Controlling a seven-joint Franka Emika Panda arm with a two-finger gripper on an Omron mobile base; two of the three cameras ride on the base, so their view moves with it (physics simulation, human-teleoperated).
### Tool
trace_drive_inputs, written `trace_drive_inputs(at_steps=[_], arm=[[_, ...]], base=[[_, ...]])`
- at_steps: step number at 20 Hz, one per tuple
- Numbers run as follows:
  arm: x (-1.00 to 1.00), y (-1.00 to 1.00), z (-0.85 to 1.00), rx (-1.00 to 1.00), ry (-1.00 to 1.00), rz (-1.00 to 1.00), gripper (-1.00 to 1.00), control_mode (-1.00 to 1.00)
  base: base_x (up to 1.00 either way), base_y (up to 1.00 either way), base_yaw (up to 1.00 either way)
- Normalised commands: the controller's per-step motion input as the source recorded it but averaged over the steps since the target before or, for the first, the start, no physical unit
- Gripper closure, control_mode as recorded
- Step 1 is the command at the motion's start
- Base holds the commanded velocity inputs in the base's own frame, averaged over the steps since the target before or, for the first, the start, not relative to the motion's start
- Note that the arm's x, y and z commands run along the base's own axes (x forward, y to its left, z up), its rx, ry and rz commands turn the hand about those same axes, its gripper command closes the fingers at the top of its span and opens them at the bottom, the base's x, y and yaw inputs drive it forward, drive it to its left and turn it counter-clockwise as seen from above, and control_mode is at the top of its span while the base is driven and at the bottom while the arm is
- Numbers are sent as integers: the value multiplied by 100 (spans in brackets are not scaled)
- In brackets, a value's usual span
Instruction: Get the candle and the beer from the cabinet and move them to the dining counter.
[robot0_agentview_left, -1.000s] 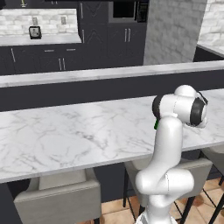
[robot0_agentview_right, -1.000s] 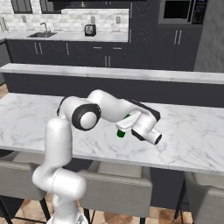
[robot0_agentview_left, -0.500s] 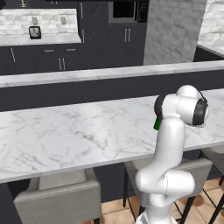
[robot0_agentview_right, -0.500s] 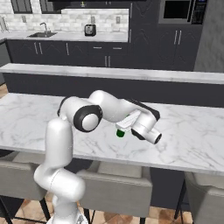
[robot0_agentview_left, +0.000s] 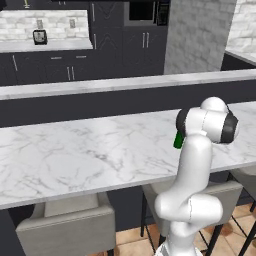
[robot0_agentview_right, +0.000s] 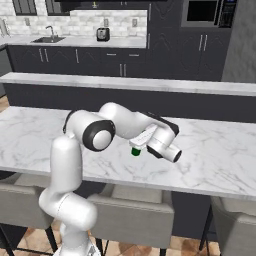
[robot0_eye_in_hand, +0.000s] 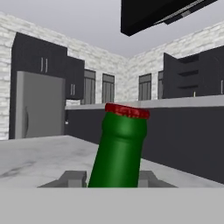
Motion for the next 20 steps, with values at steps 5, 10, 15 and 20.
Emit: trace_drive_inputs(at_steps=[5,10,15,20], arm=[[1,6,0,0,0,0,100,-100],[5,13,0,-1,0,0,-100,-100],[0,0,0,0,0,0,-100,-100],[0,0,4,0,0,0,-100,-100]], base=[[0,0,0],[0,0,0],[0,0,0],[0,0,0]])
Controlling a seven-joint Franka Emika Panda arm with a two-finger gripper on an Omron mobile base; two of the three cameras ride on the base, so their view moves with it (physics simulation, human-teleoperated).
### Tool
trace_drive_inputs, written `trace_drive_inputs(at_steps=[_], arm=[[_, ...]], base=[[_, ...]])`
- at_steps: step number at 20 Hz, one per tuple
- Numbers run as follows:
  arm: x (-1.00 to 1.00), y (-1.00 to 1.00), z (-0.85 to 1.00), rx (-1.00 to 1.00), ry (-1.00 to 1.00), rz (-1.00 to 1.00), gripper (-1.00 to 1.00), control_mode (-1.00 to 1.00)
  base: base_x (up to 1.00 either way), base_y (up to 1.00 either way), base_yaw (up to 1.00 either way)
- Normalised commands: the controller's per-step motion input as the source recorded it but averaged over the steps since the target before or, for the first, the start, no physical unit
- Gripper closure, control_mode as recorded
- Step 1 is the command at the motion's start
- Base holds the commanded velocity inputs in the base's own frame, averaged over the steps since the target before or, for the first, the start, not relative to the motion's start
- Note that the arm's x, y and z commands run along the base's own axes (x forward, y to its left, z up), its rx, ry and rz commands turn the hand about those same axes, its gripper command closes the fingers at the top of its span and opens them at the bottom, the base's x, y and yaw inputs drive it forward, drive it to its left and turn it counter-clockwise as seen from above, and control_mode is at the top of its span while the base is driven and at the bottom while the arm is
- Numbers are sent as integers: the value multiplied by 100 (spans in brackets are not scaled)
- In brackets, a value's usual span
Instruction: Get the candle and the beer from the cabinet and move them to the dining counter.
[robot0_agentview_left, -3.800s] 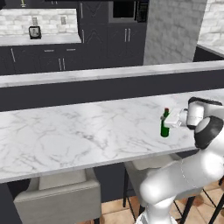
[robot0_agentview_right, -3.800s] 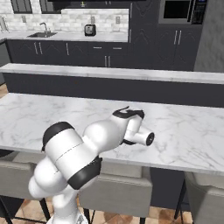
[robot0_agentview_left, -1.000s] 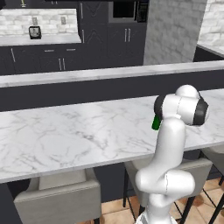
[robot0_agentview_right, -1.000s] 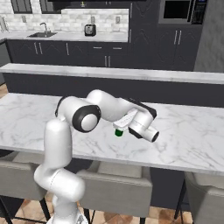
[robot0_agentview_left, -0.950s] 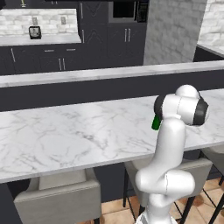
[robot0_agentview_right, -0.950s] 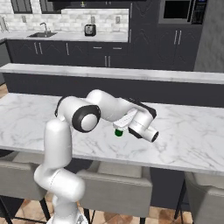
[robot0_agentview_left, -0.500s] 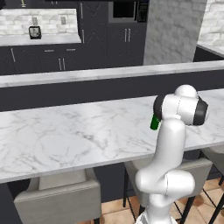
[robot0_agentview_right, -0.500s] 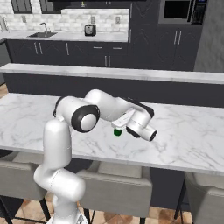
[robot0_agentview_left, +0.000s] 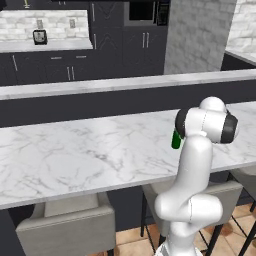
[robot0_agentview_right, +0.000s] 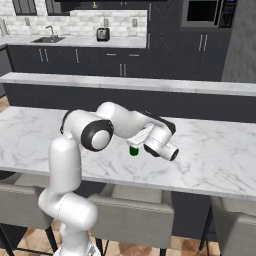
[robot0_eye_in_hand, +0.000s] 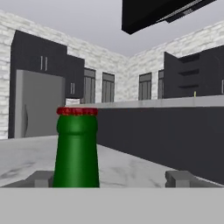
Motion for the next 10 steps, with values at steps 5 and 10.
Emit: trace_drive_inputs(at_steps=[5,10], arm=[[-1,0,46,-3,0,-5,-100,-100],[-7,0,71,-6,0,-9,-100,-100]], base=[[0,0,0],[0,0,0]])
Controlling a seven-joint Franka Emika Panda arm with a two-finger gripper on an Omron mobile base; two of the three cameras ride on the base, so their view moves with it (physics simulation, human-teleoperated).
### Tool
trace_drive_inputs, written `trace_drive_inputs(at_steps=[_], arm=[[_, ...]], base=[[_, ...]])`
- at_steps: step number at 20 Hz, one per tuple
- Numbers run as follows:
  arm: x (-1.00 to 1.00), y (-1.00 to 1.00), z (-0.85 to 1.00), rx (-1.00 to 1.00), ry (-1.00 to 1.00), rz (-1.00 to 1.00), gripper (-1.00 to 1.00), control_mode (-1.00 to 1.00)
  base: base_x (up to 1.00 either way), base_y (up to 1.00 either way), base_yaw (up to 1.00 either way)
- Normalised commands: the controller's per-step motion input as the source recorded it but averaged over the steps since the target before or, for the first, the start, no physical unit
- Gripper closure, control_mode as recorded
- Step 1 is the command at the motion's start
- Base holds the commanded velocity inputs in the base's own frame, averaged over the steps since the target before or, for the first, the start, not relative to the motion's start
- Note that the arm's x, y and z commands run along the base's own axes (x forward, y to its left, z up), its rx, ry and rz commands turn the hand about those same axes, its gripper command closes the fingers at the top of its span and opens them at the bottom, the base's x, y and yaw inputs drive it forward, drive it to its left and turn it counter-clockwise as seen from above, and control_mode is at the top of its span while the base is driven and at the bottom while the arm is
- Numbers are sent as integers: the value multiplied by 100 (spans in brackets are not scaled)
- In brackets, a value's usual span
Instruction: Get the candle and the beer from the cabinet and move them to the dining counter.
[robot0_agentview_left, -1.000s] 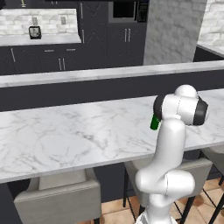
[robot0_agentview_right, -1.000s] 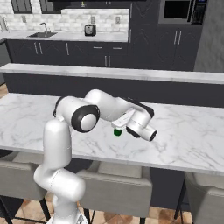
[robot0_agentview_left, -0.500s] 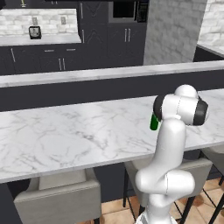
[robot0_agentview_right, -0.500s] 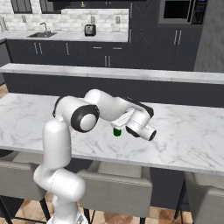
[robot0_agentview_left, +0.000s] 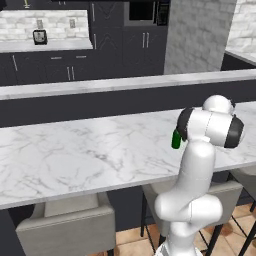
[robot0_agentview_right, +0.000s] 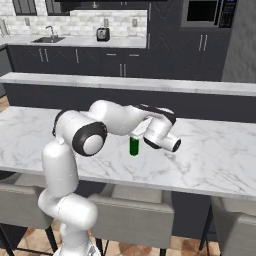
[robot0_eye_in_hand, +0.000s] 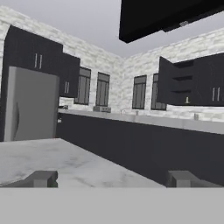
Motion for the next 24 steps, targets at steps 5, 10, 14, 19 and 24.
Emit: trace_drive_inputs(at_steps=[5,10,14,19,24], arm=[[-12,4,82,-6,0,-11,-100,-100],[-18,22,74,-7,5,-14,-100,-100],[-24,24,66,-6,10,-14,-100,-100],[-29,21,76,-2,15,-14,-100,-100],[-41,16,80,0,19,-13,-100,-100]], base=[[0,0,0],[0,0,0],[0,0,0],[0,0,0],[0,0,0]])
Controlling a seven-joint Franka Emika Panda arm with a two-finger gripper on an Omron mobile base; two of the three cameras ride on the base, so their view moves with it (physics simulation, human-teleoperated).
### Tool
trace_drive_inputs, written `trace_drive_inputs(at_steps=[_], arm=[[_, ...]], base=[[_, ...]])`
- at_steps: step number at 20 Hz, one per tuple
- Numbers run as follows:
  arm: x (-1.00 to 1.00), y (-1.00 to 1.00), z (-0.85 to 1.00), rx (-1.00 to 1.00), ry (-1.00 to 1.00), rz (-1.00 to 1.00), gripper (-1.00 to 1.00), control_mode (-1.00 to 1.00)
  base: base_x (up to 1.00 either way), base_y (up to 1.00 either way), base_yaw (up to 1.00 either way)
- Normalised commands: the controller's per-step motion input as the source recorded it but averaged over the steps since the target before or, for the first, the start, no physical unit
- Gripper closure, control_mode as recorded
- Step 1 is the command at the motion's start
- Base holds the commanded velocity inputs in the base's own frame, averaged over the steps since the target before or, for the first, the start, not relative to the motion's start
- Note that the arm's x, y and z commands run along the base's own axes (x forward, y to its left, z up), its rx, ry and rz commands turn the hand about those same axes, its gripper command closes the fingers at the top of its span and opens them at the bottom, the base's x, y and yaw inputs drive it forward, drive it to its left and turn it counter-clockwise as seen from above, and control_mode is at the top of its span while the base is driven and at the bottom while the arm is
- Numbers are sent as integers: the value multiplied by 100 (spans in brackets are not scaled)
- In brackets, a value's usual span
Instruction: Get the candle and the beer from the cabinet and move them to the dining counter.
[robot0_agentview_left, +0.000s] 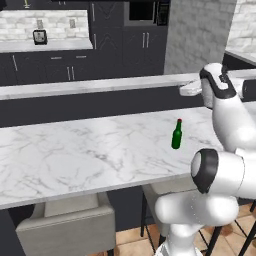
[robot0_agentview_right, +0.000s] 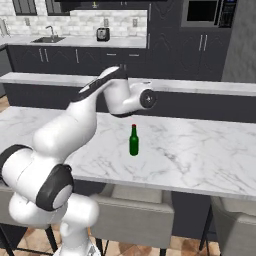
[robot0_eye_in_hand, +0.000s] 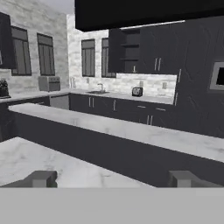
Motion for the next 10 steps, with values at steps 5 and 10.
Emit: trace_drive_inputs(at_steps=[5,10], arm=[[-53,19,74,0,21,-14,-100,-100],[-71,24,51,0,17,-13,-100,-100]], base=[[0,0,0],[0,0,0]])
